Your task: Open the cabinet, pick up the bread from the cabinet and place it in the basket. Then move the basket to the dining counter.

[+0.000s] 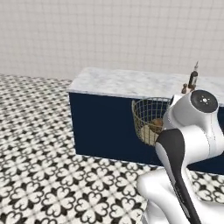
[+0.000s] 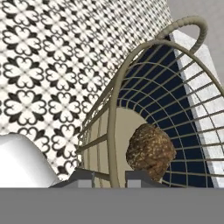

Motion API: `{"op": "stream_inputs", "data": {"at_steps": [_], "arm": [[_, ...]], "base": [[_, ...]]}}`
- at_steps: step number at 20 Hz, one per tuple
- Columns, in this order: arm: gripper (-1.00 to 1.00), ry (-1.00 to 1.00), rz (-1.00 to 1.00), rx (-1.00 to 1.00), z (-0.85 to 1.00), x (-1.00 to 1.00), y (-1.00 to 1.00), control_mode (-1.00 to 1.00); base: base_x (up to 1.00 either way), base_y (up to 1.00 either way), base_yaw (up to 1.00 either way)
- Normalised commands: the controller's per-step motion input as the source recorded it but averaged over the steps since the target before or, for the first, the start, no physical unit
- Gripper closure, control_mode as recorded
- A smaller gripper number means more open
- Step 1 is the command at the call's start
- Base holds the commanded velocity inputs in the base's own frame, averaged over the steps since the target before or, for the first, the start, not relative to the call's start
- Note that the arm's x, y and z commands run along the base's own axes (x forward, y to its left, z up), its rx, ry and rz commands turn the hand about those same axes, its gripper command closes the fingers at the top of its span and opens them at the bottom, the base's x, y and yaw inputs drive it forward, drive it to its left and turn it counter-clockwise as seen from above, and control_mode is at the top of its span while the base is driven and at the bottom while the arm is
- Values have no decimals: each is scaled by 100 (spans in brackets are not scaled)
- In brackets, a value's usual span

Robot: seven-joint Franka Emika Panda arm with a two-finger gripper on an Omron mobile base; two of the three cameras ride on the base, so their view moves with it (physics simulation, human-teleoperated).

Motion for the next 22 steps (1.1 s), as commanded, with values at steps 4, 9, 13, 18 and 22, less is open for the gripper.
{"op": "stream_inputs", "data": {"at_steps": [4,9,13,18,22], "arm": [[100,0,0,0,0,0,0,100],[100,0,0,0,0,0,0,100],[100,0,0,0,0,0,0,100],[100,0,0,0,0,0,0,100],[100,0,0,0,0,0,0,100]], "base": [[100,2,-32],[100,40,-44],[100,44,-38],[99,51,-25],[79,44,-23]]}}
